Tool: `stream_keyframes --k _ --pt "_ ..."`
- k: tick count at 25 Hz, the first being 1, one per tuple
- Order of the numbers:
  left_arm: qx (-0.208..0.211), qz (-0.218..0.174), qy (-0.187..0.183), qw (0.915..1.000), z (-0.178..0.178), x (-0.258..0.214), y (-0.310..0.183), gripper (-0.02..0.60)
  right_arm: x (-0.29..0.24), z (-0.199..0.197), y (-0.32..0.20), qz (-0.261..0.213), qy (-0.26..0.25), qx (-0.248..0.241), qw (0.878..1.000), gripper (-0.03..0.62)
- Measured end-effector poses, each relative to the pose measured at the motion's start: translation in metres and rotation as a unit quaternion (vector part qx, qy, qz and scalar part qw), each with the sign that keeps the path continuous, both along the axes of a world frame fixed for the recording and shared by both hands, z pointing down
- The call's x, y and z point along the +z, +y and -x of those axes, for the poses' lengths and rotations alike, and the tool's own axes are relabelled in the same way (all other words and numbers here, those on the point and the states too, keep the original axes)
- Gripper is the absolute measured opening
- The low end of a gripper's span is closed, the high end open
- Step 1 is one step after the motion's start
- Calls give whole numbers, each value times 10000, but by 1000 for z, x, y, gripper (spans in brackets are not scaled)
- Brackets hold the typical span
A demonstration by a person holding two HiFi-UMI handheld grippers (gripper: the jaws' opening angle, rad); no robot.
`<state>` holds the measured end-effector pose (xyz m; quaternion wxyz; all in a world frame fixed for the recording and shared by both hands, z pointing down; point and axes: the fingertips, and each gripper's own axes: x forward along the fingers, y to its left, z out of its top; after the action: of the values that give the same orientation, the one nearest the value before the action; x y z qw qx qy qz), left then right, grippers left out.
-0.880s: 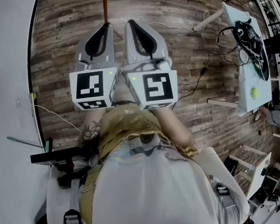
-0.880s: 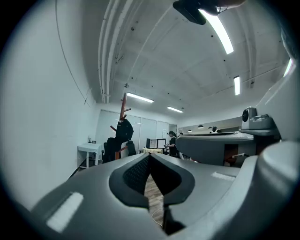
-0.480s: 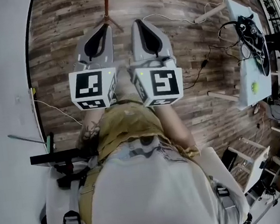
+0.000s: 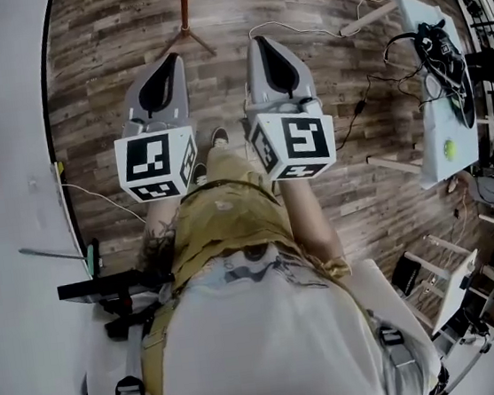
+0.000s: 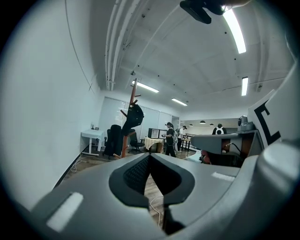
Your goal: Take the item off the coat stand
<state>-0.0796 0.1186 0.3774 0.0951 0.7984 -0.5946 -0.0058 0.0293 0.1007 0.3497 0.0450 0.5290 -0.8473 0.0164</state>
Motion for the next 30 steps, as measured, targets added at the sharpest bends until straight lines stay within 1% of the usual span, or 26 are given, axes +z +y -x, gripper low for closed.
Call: stream_keyframes --k 4,8,10,12,15,19,21,25,30 --pt "-61 120 1 9999 -2 10 -23 3 8 -4 -28 64 -29 -85 9999 -2" --pt "-193 126 -176 9996 -2 9 -59 3 8 -2 -64 39 -124 -285 9995 -2" --pt "-317 94 -298 9990 1 7 -79 3 5 4 -82 -29 -115 -451 9989 -2" --pt "-398 10 -337 9986 2 0 -103 3 -1 10 -103 -133 -116 -611 9980 -2" --pt "-400 -59 -389 9984 -3 -10 -140 3 -7 15 -137 -151 -165 -814 9964 -2" --pt "-457 -17 -526 9976 -4 -13 -184 2 -11 33 -172 -164 -97 -1308 9912 -2" --pt "-477 7 -572 9972 -4 -13 -203 2 -10 39 -187 -195 -45 -1453 9892 -2" --pt "-519 37 -628 9967 -4 -12 -228 2 -4 47 -208 -29 -51 -1596 9872 -2" --pt "-597 195 -653 9959 8 -7 -254 2 -6 61 -236 -60 -126 -1720 9850 -2"
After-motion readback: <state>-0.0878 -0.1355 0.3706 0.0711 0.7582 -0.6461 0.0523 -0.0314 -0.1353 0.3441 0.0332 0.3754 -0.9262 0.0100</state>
